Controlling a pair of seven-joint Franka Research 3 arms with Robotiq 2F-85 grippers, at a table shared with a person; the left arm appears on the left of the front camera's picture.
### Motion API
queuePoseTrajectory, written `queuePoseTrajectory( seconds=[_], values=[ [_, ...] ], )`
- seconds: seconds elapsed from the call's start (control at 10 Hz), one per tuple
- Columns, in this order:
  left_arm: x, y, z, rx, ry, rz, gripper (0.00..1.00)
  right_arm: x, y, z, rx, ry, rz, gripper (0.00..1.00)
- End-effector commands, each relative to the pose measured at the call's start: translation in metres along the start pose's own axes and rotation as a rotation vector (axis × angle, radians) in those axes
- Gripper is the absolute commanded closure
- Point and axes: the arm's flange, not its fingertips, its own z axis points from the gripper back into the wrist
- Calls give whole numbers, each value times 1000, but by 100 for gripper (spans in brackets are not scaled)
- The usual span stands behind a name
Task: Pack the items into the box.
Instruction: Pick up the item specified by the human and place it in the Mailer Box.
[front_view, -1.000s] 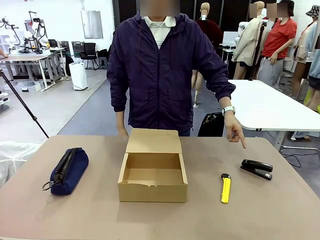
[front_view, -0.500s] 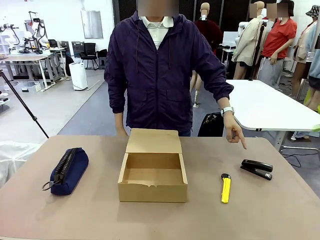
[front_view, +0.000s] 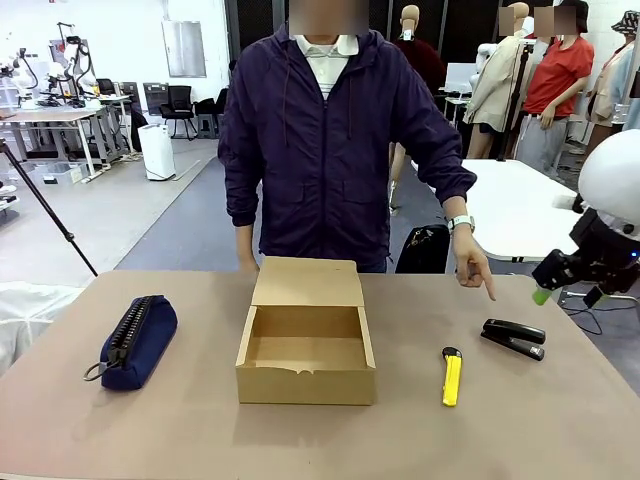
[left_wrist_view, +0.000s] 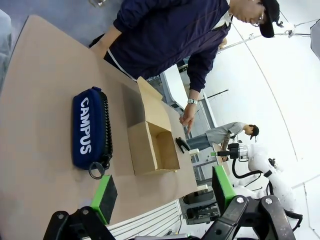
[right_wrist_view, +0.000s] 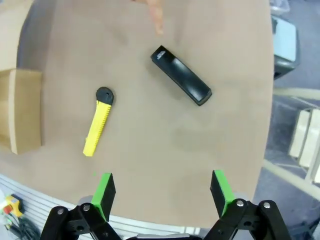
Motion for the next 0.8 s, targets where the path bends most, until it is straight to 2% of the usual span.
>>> queuePoseTrajectory(
  seconds=[0.0,0.2,0.3,0.4,0.5,0.7],
  values=[
    [1,-1,1,-23,-14,-12,0,-1,-1,1,16,-5,-53,0],
    [1,-1,1,-23,-14,-12,0,-1,-2,1,6,-2,1,0],
    [1,-1,1,-23,-14,-12,0,24,-3,-24,-38,106,16,0],
    [1,-1,1,-23,-14,-12,0,49,-9,-45,-56,157,9,0],
    [1,-1,1,-23,-14,-12,0,72,-14,-65,-76,198,-2,0],
    [1,-1,1,-23,-14,-12,0,92,-20,-98,-42,248,-13,0]
  ],
)
